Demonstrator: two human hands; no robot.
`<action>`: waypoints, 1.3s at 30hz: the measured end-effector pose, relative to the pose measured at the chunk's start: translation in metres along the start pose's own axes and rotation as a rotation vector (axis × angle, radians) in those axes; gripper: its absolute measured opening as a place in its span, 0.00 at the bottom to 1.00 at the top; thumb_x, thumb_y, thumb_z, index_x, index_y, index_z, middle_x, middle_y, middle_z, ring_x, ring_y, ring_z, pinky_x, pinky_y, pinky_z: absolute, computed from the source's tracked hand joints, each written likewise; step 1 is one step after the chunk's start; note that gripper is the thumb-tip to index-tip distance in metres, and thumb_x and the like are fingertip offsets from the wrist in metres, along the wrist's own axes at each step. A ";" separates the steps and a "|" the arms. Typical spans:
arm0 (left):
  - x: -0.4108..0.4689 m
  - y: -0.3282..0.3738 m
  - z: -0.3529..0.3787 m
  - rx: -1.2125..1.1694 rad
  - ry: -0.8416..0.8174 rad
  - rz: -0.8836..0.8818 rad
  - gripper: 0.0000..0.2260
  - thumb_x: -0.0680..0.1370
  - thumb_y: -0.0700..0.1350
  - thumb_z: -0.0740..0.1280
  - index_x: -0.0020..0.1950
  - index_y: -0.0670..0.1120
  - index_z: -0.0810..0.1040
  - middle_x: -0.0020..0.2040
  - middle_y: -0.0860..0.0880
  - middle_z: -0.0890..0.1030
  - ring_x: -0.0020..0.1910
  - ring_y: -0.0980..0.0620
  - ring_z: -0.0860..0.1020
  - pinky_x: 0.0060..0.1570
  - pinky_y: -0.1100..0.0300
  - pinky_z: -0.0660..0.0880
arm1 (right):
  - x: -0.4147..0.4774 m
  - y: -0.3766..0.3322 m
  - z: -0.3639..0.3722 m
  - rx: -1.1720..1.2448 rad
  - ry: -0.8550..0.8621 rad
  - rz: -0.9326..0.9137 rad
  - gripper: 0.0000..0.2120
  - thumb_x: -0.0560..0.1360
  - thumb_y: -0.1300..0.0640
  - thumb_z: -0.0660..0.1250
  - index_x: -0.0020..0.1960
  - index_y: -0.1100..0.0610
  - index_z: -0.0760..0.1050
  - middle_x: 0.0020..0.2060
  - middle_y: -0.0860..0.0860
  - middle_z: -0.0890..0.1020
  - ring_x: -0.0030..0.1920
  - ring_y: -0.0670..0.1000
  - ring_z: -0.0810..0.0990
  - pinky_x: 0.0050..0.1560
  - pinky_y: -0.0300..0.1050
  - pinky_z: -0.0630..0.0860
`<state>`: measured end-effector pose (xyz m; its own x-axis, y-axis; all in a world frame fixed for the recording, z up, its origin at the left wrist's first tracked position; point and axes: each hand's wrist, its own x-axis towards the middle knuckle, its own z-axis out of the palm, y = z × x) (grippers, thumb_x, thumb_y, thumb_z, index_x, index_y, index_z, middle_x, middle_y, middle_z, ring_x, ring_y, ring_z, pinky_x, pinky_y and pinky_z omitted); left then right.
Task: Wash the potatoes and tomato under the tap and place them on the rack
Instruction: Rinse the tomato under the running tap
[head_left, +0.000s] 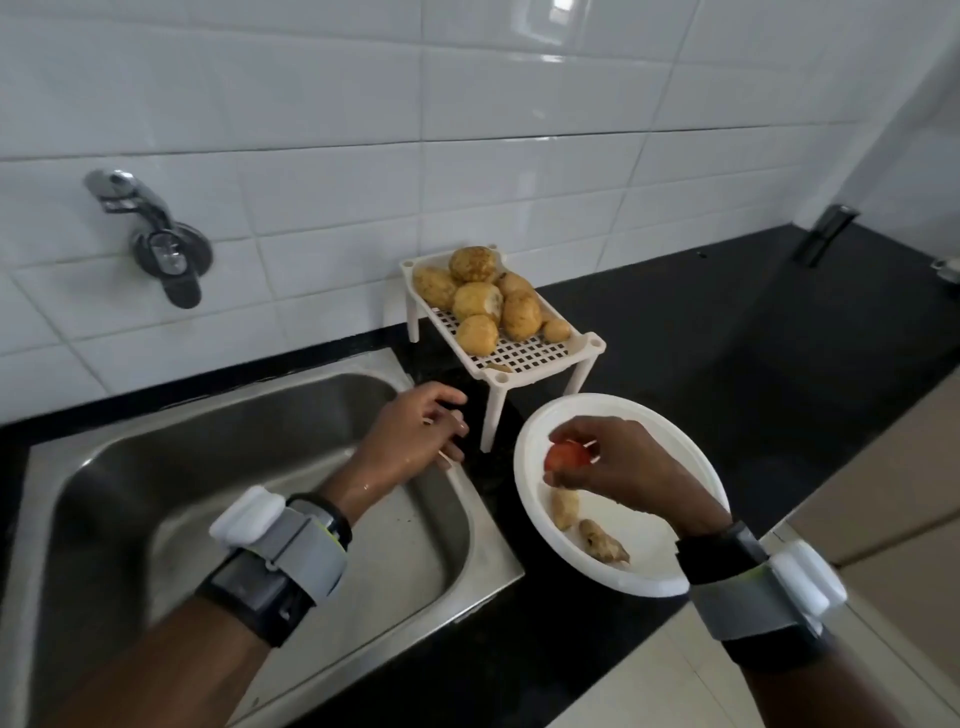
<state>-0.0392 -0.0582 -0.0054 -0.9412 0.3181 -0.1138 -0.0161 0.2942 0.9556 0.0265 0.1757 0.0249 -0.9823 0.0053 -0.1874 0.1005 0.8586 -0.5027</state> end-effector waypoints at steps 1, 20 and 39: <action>0.001 -0.004 -0.012 -0.039 0.061 -0.025 0.10 0.80 0.36 0.62 0.61 0.41 0.75 0.47 0.39 0.82 0.37 0.40 0.83 0.35 0.52 0.80 | 0.002 -0.017 0.000 0.037 -0.002 -0.053 0.19 0.66 0.48 0.78 0.56 0.47 0.79 0.48 0.43 0.82 0.48 0.44 0.80 0.46 0.35 0.73; 0.006 -0.017 -0.200 0.201 0.871 0.034 0.23 0.78 0.42 0.65 0.72 0.46 0.66 0.64 0.45 0.73 0.62 0.46 0.74 0.62 0.53 0.73 | 0.089 -0.212 0.109 0.501 -0.288 -0.285 0.21 0.69 0.55 0.77 0.60 0.53 0.76 0.51 0.50 0.80 0.45 0.50 0.84 0.41 0.41 0.83; 0.044 -0.015 -0.223 0.071 1.057 0.125 0.10 0.80 0.50 0.63 0.50 0.44 0.78 0.43 0.49 0.80 0.47 0.45 0.80 0.46 0.44 0.80 | 0.124 -0.260 0.168 1.222 -0.419 0.103 0.17 0.75 0.59 0.71 0.62 0.61 0.72 0.60 0.60 0.74 0.58 0.62 0.79 0.44 0.43 0.82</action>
<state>-0.1557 -0.2499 0.0356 -0.7506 -0.5836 0.3100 0.0886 0.3761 0.9223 -0.0949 -0.1330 -0.0095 -0.8597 -0.3081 -0.4075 0.4688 -0.1590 -0.8689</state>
